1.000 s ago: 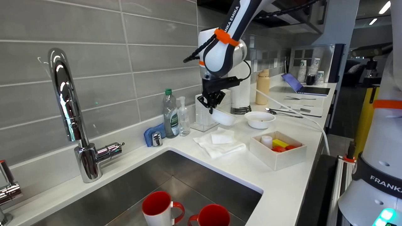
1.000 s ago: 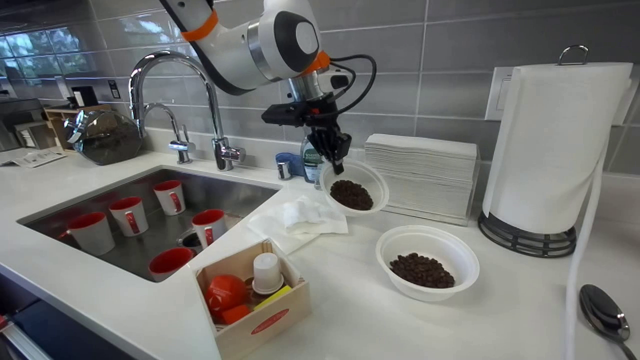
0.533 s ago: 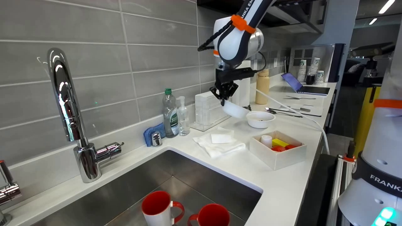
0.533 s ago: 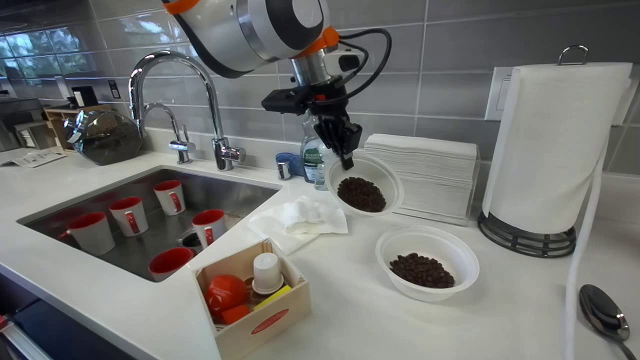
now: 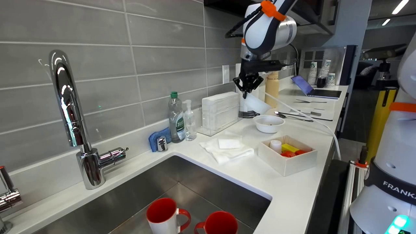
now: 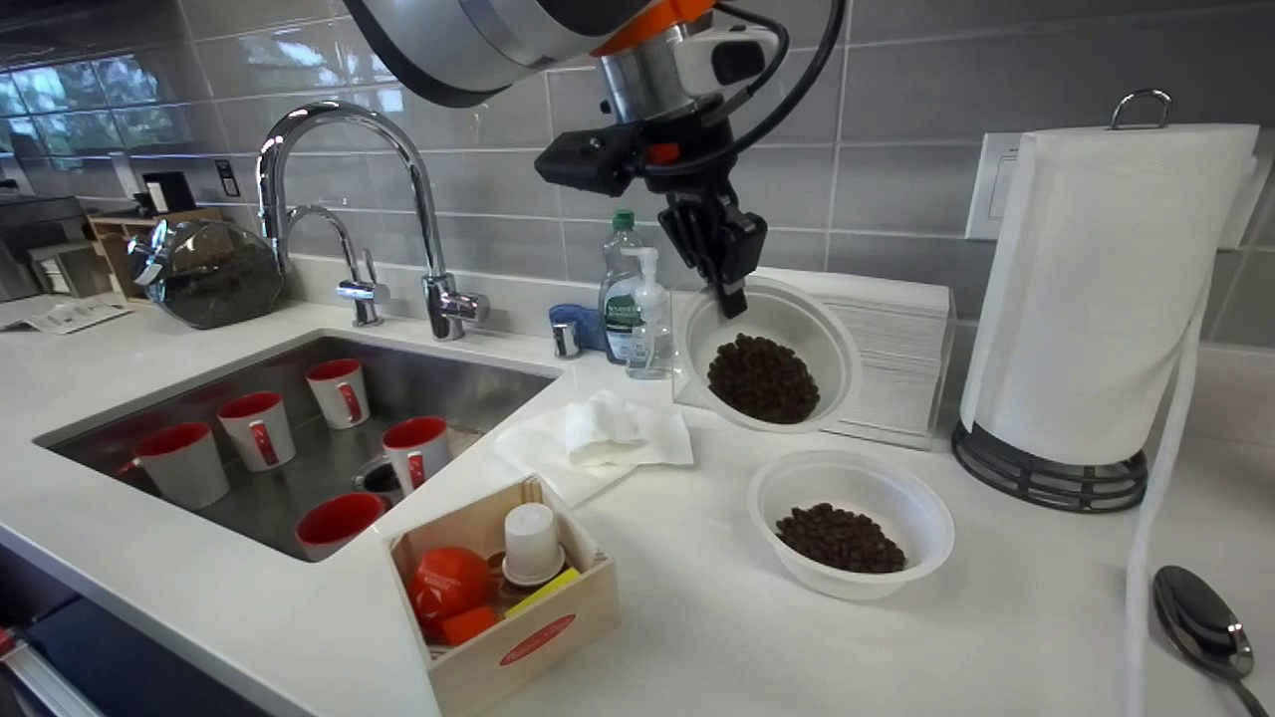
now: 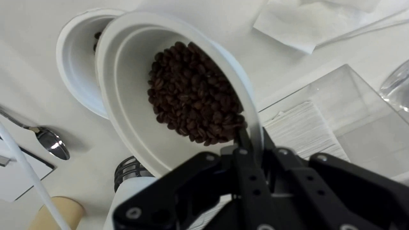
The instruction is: Pick up the orange ball and small white cup, put them in the wooden box, pour the contents of the left plate into the right plate
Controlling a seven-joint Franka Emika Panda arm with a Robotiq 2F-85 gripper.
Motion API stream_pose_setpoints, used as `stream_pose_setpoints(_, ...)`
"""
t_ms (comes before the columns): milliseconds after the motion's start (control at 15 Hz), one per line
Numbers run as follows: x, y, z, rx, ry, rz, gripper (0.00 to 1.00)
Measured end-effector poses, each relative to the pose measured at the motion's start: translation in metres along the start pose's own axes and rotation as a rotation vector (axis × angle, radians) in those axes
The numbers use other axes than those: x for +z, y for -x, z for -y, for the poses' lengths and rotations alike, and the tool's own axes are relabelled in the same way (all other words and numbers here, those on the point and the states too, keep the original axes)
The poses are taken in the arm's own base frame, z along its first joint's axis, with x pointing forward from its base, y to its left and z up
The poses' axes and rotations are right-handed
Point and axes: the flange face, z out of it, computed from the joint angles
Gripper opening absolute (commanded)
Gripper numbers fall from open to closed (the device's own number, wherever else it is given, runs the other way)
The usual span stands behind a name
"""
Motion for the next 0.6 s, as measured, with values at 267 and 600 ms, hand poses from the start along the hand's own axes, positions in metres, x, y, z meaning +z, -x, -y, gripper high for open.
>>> stream_pose_setpoints(267,0.004,0.005,-0.013,0.016,-0.04,-0.035,0.0)
stream_pose_setpoints(600,0.005,0.008,-0.022,0.032,-0.081,-0.109,0.0)
